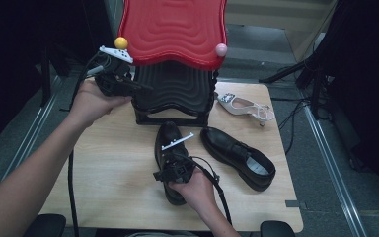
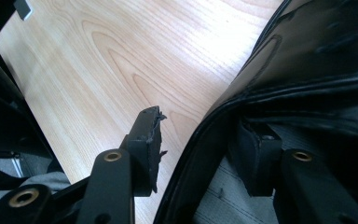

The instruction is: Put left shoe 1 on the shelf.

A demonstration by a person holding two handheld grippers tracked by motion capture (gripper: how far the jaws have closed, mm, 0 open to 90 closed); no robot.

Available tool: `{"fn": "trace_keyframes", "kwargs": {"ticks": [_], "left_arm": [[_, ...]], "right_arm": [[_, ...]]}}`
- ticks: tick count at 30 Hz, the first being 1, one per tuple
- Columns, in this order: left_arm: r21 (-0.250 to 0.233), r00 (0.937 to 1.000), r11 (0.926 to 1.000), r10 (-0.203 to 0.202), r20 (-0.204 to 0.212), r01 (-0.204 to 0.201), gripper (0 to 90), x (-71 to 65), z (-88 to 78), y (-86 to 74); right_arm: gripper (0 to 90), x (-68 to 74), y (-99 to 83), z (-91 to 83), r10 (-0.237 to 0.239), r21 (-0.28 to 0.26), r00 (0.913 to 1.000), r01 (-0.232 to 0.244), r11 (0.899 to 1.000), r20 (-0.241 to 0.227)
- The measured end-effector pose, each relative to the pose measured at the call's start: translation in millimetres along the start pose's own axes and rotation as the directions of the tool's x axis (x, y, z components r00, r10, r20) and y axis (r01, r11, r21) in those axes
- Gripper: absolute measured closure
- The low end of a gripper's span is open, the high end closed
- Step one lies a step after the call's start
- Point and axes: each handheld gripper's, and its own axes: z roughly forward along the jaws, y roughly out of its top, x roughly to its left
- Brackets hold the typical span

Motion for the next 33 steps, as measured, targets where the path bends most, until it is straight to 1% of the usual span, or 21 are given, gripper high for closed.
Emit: {"fn": "trace_keyframes", "kwargs": {"ticks": [2,3,5,7,8,9,12,14,15,17,18,21,22,23,25,27,28,30,32,33], "left_arm": [[-0.002,0.9999,1.0,0.009,-0.011,-0.009,89.5,-0.1,-3.8,8.4],[-0.006,0.9997,0.9998,0.02,-0.017,-0.02,89.4,-0.6,-6.0,12.5],[-0.017,0.9992,0.9994,0.03,-0.024,-0.031,89.3,-0.3,-11.1,21.8],[-0.025,0.9994,0.9994,0.025,-0.026,-0.025,89.3,0.8,-14.5,29.2],[-0.03,0.999,0.9991,0.029,-0.033,-0.03,89.3,1.5,-16.8,33.4],[-0.036,0.9991,0.999,0.023,-0.035,-0.025,89.3,1.7,-18.6,37.3],[-0.047,0.9978,0.9982,0.034,-0.056,-0.037,89.3,1.9,-23.8,48.2],[-0.057,0.9973,0.9977,0.033,-0.066,-0.037,89.3,2.2,-26.5,54.5],[-0.058,0.9972,0.9977,0.032,-0.067,-0.036,89.3,3.0,-27.4,57.5],[-0.06,0.9959,0.9974,0.034,-0.084,-0.039,89.3,4.6,-28.3,62.7],[-0.054,0.9954,0.9979,0.03,-0.091,-0.035,89.3,5.6,-27.8,65.3],[-0.051,0.9925,0.9986,0.009,-0.122,-0.016,89.9,8.9,-26.0,72.0],[-0.055,0.9921,0.9984,0.005,-0.125,-0.012,90.0,10.0,-25.5,73.4],[-0.058,0.9913,0.9983,0.002,-0.132,-0.009,90.0,11.6,-24.8,74.6],[-0.064,0.9899,0.998,-0.012,-0.141,0.003,90.0,14.9,-23.7,76.5],[-0.059,0.9885,0.9982,-0.017,-0.15,0.008,90.0,17.9,-22.4,77.5],[-0.059,0.987,0.9982,-0.022,-0.159,0.013,90.0,19.2,-21.6,77.6],[-0.055,0.9861,0.9983,-0.028,-0.164,0.02,90.0,21.6,-20.2,77.9],[-0.054,0.985,0.9983,-0.031,-0.17,0.022,90.0,22.4,-19.5,78.2],[-0.057,0.9836,0.9982,-0.03,-0.178,0.02,90.0,22.7,-19.1,78.5]], "right_arm": [[56.9,1.3,0.0,3.1,0.006,0.015,0.9999,-0.007,1.0,0.008],[57.4,2.5,-0.2,4.5,0.004,0.019,0.9999,-0.004,1.0,0.014],[56.9,5.5,-0.4,6.0,-0.002,0.027,0.9993,0.001,1.0,0.038],[57.8,5.6,0.5,6.7,0.001,0.031,0.9992,-0.002,1.0,0.039],[59.3,5.1,0.7,6.8,-0.001,0.032,0.999,-0.001,0.999,0.044],[60.5,4.9,0.6,7.2,-0.003,0.036,0.9987,0.001,0.999,0.051],[63.2,3.3,0.3,7.8,0.004,0.036,0.9992,-0.005,0.999,0.039],[64.9,3.5,-0.3,7.9,-0.002,0.034,0.9993,0.0,0.999,0.038],[65.6,2.6,-0.7,7.6,0.0,0.033,0.9995,-0.001,0.999,0.033],[67.3,1.7,-0.7,7.1,0.006,0.032,0.9996,-0.007,0.999,0.027],[67.9,1.4,-0.4,7.0,0.007,0.036,0.9997,-0.008,0.999,0.024],[71.3,0.1,0.7,4.7,0.007,0.048,0.9998,-0.008,0.999,0.019],[73.2,-0.6,1.0,3.0,0.013,0.05,0.9998,-0.014,0.999,0.015],[75.0,-0.9,1.0,1.3,0.009,0.06,0.9997,-0.01,0.998,0.024],[78.5,-2.3,0.1,-1.2,-0.006,0.065,0.999,0.003,0.998,0.043],[81.5,-5.6,-0.5,-4.2,-0.012,0.07,0.9988,0.008,0.998,0.047],[82.4,-6.5,-0.8,-5.4,-0.006,0.072,0.9987,0.002,0.997,0.051],[81.6,-8.2,-1.4,-6.5,-0.015,0.075,0.9984,0.011,0.997,0.054],[78.0,-7.7,-1.3,-5.7,-0.009,0.076,0.999,0.005,0.997,0.044],[76.4,-7.0,-1.1,-4.8,-0.012,0.073,0.9988,0.008,0.997,0.048]]}}
